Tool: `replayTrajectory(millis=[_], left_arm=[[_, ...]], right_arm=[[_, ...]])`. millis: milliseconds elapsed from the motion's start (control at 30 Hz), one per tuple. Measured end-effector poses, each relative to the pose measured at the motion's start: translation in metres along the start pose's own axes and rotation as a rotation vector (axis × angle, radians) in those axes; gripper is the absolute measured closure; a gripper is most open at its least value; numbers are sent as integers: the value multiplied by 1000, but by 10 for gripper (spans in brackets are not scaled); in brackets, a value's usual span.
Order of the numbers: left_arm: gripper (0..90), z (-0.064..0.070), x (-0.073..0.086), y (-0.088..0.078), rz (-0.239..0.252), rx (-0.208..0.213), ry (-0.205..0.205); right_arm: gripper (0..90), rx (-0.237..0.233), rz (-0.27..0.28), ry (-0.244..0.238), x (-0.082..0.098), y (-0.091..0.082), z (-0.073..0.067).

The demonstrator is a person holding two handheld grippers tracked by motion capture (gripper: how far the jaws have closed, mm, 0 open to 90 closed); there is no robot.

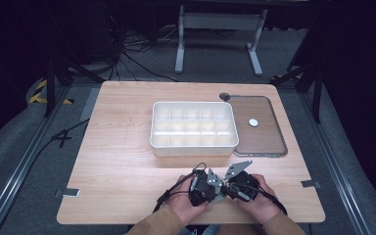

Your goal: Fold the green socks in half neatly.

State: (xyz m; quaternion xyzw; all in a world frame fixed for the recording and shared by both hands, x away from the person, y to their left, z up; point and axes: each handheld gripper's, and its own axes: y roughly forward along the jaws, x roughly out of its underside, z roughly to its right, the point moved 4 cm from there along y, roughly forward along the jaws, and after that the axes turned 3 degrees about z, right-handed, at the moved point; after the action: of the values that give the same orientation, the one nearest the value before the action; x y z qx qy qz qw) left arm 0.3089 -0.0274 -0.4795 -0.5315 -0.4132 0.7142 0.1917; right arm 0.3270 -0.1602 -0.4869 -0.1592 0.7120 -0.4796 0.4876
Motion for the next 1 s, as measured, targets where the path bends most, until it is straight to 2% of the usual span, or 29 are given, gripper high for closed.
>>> replayTrajectory(millis=[100, 167, 233, 333, 467, 600, 733, 767, 800, 833, 933, 1000], left_arm=[[839, 1, 2, 6, -19, 40, 14], [810, 1, 2, 4, -21, 57, 4], [693, 1, 2, 0, 0, 81, -14], [627, 0, 3, -8, 10, 106, -21], [630, -4, 5, -21, 16, 129, -39], [621, -7, 7, -29, 22, 122, -60], [593, -9, 10, -31, 21, 96, -51], [613, -10, 11, -33, 22, 91, -58], [627, -14, 12, -40, 38, 81, -68], [638, -14, 12, -40, 38, 81, -68], [666, -21, 15, -52, 69, 47, -90], [699, -25, 17, -56, 68, 20, -91]], right_arm=[[900, -5, 6, -1, 0, 0, 0], [899, -6, 6, -2, 0, 0, 0], [888, -8, 1, -4, 0, -2, 0], [871, -1, 15, -1, -1, -13, 2], [869, 28, 68, 10, -5, -33, 7], [868, 36, 110, -1, -13, -42, 5], [872, 18, 171, -57, -30, -44, -6], [878, -6, 188, -76, -38, -42, -12], [880, -13, 183, -85, -41, -39, -14], [880, -13, 183, -85, -41, -39, -14], [877, -24, 156, -99, -45, -24, -18], [878, -31, 137, -101, -45, -15, -18]])
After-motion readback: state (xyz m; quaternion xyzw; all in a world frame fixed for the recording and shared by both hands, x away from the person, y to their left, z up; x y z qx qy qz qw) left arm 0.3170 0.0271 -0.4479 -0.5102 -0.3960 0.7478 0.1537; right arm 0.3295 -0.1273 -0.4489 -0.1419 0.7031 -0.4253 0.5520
